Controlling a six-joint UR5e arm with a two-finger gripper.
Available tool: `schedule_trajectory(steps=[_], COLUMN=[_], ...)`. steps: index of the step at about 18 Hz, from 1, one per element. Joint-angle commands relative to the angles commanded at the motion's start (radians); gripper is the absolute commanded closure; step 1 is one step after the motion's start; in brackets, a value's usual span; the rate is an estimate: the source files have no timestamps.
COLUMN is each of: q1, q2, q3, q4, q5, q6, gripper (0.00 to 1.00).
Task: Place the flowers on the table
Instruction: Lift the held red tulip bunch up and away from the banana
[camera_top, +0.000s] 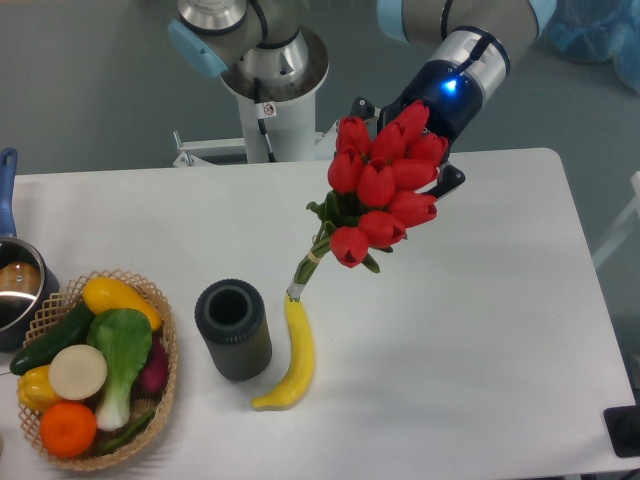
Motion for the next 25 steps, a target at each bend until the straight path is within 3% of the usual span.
schedule_trajectory(steps=[21, 25], q1=[0.023, 0.026], q2=[-0.024, -0.025], q3=[0.02, 0.017], q4=[0.002, 0.003], q5=[0.017, 0.159], q6=[0.003, 0.031], gripper=[0.5, 0.5])
